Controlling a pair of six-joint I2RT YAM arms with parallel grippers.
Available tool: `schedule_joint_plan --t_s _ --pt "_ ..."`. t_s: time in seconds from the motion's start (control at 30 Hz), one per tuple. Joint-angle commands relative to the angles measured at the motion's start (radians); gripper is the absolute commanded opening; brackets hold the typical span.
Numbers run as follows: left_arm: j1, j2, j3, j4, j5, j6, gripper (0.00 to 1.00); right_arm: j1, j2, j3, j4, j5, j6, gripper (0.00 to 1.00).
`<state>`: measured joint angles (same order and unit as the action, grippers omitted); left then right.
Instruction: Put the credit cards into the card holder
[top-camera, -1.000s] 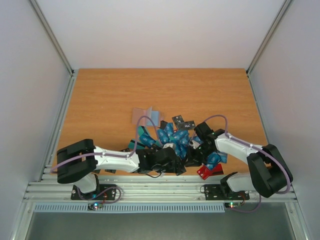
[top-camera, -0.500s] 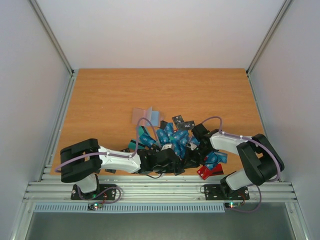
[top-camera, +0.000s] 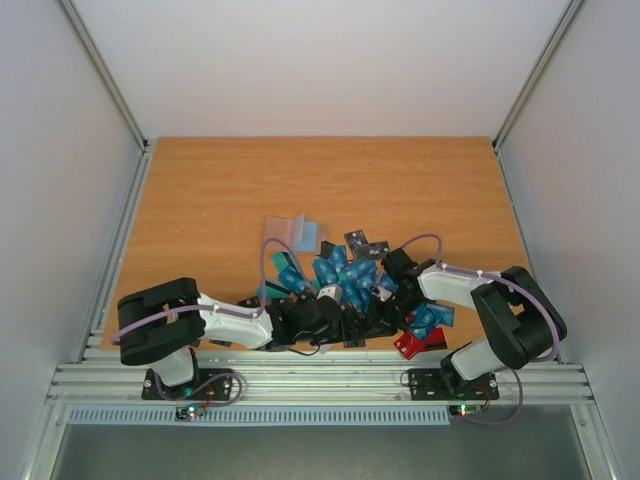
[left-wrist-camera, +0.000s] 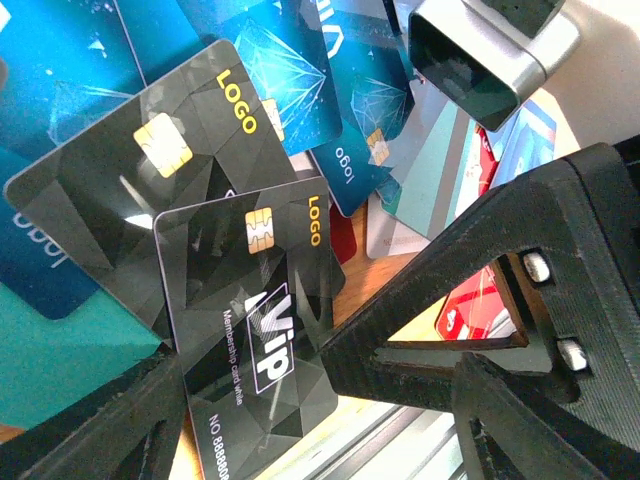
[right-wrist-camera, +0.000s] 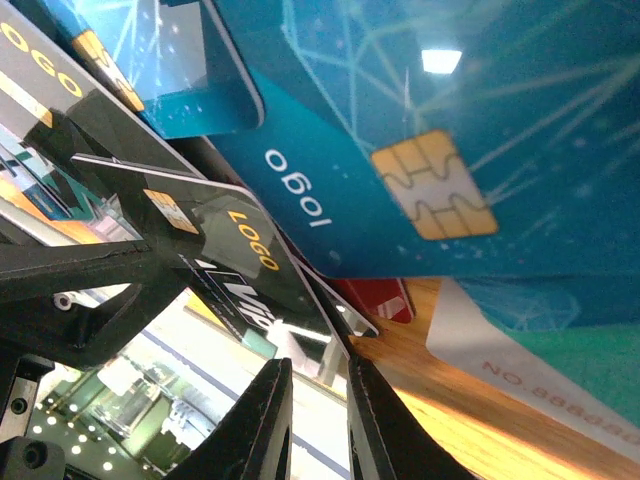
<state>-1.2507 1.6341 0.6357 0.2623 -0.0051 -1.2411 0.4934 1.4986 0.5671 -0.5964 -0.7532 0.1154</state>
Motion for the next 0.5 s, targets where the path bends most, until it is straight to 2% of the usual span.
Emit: schedule_joint_plan --t_s 0.0,0.17,0.47 --pt "-0.006 -0.007 -0.048 0.105 0.031 0.012 0.73 0.031 0.044 -0.024 0.083 0.025 0.03 0.17" --pt "-0.013 -0.049 -0.051 0.115 0.036 0.043 0.71 0.03 0.046 -0.026 0.094 0.018 0.042 0.17" --pt "-0.028 -0.116 -0.023 0.0 0.009 0.063 0.67 0.034 0.058 -0.028 0.138 -0.017 0.07 0.17"
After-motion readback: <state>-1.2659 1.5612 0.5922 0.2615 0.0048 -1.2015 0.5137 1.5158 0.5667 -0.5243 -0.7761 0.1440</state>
